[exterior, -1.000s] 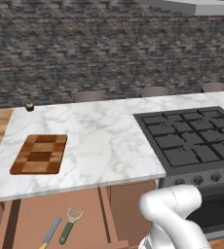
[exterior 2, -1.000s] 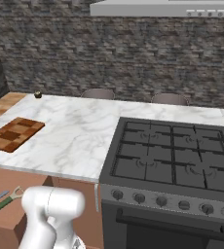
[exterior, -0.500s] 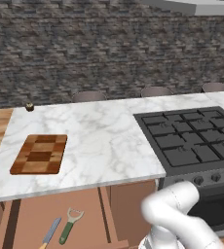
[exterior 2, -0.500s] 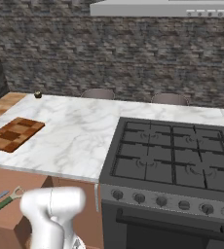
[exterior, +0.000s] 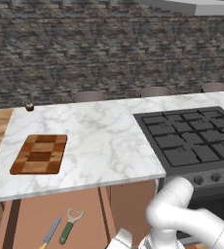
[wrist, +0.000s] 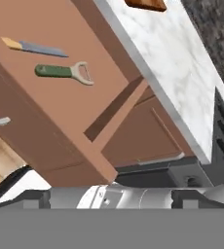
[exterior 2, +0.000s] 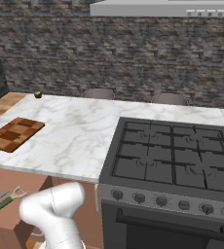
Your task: Open the drawer on the left and place the cutting tools on the cutting board.
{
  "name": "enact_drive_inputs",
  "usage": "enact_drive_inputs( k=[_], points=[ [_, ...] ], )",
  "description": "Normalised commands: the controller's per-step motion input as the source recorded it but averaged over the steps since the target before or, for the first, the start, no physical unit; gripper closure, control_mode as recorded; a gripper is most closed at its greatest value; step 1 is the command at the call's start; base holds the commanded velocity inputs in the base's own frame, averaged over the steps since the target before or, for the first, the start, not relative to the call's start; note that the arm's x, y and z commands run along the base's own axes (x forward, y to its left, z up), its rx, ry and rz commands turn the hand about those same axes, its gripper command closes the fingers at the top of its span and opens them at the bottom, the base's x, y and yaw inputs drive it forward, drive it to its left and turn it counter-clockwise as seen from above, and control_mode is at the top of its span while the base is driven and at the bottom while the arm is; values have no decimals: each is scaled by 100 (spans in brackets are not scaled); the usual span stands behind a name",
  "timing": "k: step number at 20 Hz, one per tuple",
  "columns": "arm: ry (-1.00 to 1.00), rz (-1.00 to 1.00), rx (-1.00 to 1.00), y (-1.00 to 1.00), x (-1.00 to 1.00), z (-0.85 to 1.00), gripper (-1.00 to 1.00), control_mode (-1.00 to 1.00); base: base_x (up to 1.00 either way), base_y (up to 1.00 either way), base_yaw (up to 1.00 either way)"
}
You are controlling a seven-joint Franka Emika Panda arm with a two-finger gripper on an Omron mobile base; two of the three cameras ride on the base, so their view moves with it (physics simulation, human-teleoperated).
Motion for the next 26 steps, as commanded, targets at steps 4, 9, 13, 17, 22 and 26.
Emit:
enact_drive_inputs(
  k=[4, 9, 13, 17, 22, 26],
  points=[
    [39, 0, 23, -45, 82, 37, -100, -100, 0, 0, 0],
    [41, 0, 14, -16, 79, 23, -100, -100, 0, 0, 0],
    [44, -7, 14, 3, 91, 14, -100, -100, 0, 0, 0],
    [31, -13, 13, 16, 84, 2, -100, -100, 0, 0, 0],
    [21, -14, 17, 23, 73, 0, -100, -100, 0, 0, 0],
    [13, -21, 5, 72, 71, -11, -100, -100, 0, 0, 0]
  ],
)
